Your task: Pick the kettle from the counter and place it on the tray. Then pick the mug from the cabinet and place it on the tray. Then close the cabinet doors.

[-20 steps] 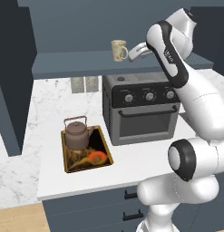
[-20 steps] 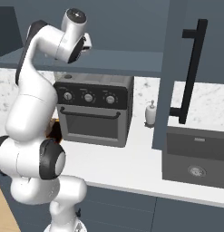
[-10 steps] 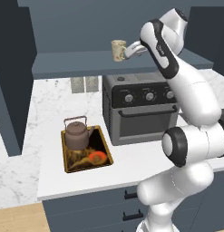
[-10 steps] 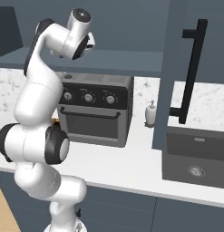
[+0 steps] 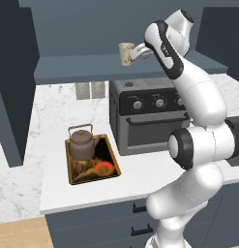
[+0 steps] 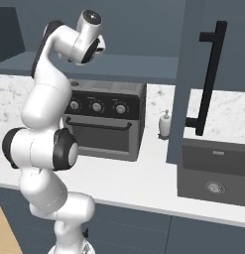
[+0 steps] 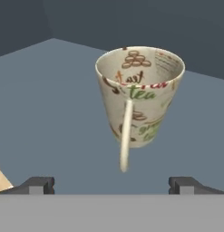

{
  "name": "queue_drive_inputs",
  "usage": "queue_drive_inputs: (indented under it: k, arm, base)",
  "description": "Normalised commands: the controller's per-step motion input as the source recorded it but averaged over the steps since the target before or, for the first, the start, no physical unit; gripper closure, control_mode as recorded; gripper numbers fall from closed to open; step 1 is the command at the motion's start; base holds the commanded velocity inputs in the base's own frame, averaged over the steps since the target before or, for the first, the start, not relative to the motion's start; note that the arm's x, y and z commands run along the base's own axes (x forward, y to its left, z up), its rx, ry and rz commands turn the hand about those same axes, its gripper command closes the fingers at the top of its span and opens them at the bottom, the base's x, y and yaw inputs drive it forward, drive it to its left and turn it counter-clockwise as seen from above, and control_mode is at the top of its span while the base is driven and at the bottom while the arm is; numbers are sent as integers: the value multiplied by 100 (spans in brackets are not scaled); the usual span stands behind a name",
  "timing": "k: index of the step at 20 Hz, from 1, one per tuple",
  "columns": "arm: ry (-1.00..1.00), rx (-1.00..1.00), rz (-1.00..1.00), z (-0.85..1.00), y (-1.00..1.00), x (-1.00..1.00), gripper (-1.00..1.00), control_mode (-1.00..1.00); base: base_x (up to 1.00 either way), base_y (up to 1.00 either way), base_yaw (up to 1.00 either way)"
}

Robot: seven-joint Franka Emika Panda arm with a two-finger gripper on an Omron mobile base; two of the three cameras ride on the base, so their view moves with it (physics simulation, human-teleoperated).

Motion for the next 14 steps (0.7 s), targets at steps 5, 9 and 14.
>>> queue_drive_inputs:
  k: [5,9,14]
  arm:
    - [0,0,0,-2,1,25,-100,-100]
    - [0,0,0,-9,4,31,-100,-100]
    - [0,0,0,-5,2,25,-100,-100]
  base:
    - [0,0,0]
    - [0,0,0]
    - [0,0,0]
